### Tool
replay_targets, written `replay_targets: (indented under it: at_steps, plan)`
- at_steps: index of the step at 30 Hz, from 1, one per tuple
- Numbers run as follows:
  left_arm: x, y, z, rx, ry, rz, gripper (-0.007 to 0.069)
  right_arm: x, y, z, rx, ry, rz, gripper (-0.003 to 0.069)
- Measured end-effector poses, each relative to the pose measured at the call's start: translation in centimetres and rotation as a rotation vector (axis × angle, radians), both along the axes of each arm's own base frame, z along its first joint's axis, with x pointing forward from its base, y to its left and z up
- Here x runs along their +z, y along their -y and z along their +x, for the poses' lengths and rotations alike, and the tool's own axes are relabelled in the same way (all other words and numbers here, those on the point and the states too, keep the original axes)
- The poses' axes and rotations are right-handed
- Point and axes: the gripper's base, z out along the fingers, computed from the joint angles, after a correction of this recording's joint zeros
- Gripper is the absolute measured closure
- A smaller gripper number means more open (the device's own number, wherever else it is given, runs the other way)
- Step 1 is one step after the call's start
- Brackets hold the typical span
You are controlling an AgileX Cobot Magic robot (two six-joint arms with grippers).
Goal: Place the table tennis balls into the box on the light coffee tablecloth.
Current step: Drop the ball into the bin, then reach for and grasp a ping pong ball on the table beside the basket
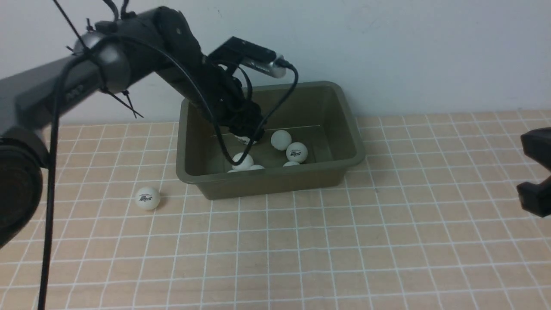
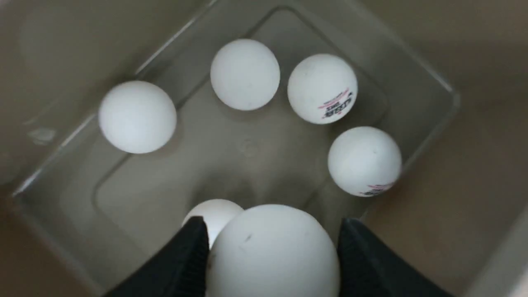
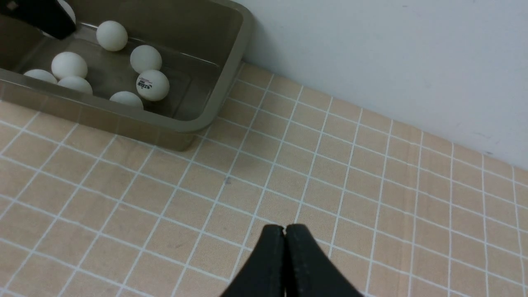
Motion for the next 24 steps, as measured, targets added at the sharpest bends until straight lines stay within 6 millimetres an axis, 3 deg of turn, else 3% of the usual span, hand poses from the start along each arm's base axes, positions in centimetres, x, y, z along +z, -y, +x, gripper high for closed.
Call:
replay_targets:
  at_steps: [4,9,14,18,24]
  plan:
    - [-1.3,0.0,0.4,0.006,-0.014,0.014,0.0213,0.0,0.0,0.0,0.0,0.0,0.0,0.0677]
    - [-0.4,0.1,0.5,0.006,-0.005,0.01,0.0146,0.0,0.0,0.0,0.0,0.0,0.0,0.0677]
    - [4.2,-0.9,-0.3,-0.042,-0.033,0.049,0.0159,0.0,0.0,0.0,0.0,0.0,0.0,0.0677]
    - [7.8,-4.1,-1.3,0.005,-0.039,0.129,0.0194,0.0,0.0,0.0,0.0,0.0,0.0,0.0677]
    - [8.9,-10.9,-1.0,0.261,-0.076,0.138,0.0201,0.0,0.0,0.0,0.0,0.0,0.0,0.0677]
